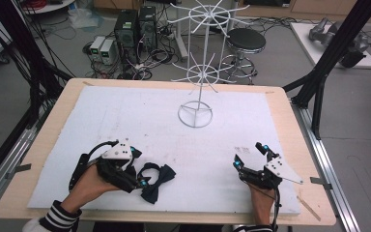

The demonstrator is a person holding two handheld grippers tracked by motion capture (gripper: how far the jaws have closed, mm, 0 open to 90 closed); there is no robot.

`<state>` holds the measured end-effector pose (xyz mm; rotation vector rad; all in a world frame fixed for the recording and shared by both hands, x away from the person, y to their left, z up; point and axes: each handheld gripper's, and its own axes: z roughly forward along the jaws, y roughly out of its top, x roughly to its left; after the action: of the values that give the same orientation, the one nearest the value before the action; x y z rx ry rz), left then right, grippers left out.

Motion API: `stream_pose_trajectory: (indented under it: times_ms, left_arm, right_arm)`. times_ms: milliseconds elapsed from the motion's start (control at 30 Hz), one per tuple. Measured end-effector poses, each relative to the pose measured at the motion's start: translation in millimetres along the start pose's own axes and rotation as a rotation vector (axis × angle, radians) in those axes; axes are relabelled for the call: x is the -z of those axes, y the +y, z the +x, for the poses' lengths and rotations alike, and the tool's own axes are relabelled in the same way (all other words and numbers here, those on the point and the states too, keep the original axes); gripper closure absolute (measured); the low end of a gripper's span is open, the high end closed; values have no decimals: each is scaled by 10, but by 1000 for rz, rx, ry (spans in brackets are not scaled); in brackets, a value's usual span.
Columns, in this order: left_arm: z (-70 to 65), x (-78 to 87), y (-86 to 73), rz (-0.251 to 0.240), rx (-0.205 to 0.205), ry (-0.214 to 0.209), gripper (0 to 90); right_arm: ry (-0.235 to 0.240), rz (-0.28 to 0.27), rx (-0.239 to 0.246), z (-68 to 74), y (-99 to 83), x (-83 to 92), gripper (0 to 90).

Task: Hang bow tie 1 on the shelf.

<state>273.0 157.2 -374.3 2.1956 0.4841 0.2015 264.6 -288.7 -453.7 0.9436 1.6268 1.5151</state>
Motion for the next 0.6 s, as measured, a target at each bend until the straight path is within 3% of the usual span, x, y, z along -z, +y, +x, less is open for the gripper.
stream_pose_trajectory:
  times_ms: [600]
  left_arm:
    - [-49,-232,7,112,-21,-60,205]
  right_arm:
    - [-1,1,3,2,1,0,104]
